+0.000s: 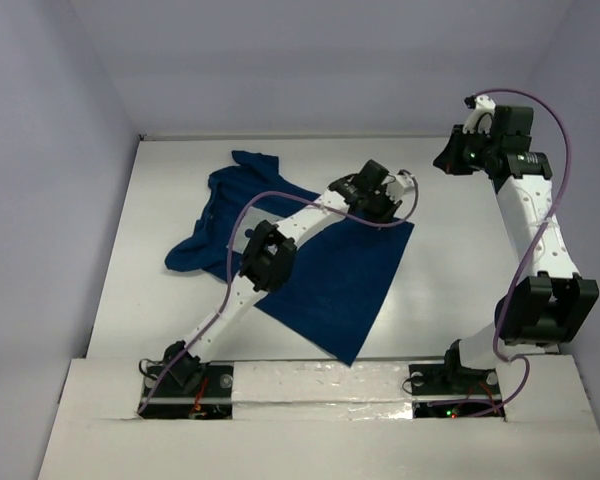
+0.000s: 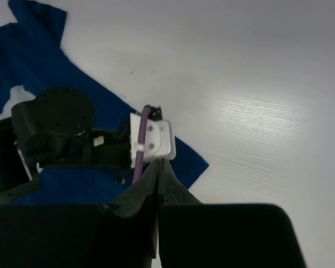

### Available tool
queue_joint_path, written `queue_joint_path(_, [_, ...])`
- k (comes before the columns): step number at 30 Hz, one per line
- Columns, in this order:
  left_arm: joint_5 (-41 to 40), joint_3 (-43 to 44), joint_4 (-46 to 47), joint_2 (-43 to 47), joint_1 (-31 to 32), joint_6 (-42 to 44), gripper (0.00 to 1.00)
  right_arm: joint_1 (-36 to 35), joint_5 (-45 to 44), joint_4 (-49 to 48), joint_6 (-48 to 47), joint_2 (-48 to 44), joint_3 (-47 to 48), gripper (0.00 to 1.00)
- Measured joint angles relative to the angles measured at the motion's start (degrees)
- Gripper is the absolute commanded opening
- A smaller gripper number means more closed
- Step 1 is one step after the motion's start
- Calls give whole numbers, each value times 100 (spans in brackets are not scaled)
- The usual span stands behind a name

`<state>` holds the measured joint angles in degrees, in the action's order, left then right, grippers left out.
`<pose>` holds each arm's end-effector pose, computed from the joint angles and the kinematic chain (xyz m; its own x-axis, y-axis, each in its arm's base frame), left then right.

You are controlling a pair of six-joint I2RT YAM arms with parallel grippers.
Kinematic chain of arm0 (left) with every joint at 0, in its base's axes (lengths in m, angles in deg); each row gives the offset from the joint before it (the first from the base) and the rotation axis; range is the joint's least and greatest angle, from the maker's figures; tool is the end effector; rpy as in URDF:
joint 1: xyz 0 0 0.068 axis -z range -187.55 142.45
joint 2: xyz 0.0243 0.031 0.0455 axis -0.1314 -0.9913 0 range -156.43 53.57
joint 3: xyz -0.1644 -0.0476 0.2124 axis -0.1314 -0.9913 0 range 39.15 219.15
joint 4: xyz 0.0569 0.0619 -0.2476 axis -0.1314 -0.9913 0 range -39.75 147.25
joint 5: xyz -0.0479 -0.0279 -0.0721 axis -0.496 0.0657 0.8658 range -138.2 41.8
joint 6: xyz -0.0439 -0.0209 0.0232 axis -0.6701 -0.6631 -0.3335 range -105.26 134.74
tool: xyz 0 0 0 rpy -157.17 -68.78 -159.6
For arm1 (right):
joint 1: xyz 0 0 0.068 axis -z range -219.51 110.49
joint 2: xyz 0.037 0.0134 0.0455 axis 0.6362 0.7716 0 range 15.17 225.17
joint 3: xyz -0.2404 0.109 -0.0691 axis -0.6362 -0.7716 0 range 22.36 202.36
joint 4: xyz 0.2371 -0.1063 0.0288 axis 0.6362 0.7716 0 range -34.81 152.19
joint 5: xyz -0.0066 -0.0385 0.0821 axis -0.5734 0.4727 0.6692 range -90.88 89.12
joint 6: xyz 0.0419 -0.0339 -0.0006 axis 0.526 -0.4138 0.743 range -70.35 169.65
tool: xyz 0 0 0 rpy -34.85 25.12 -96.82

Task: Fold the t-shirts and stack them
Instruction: Flatten out the tshirt

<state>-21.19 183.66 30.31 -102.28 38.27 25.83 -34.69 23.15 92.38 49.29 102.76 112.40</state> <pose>0.4037 -0.4386 0.1666 -0.2530 0.5063 -0.8244 0.9539 0.2730 -0.1251 0.3387 -0.0141 0.3870 -0.5662 0.0419 -0.8232 -0.2603 0.9385 0.2269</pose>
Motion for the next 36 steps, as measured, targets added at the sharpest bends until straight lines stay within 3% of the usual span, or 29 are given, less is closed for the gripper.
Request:
queue_joint_path(7, [542, 76, 415, -52, -573, -1231, 4, -2, 341, 74, -37, -122, -11, 0])
queue_joint_path(10, [629, -160, 756, 76, -874, -1331, 11, -44, 439, 321, -435, -61, -33, 6])
queue_joint_path(13, [525, -887, 940, 527, -1095, -1314, 16, -170, 446, 629, -970, 168, -125, 8])
queue_joint_path(18, [437, -2009, 1099, 1646, -1449, -1169, 14, -717, 402, 1250, -1773, 927, -313, 7])
queue_joint_path(23, [417, -4039, 1537, 3530, -2190, -667, 12, -2087, 221, 1696, -2291, 1233, -925, 12])
queue_joint_path(27, [398, -5149, 1543, 4712, -2833, -72, 5, -3051, 262, 1947, -2496, 1305, -918, 4])
queue_joint_path(33, [352, -6588, 1309, 5379, -2994, 732, 0, -3550, 103, 2002, -2643, 1598, -1003, 2])
queue_joint_path(36, [326, -7298, 1051, 5436, -3217, 1025, 0, -4155, -13, 2009, -2669, 1648, -1115, 2])
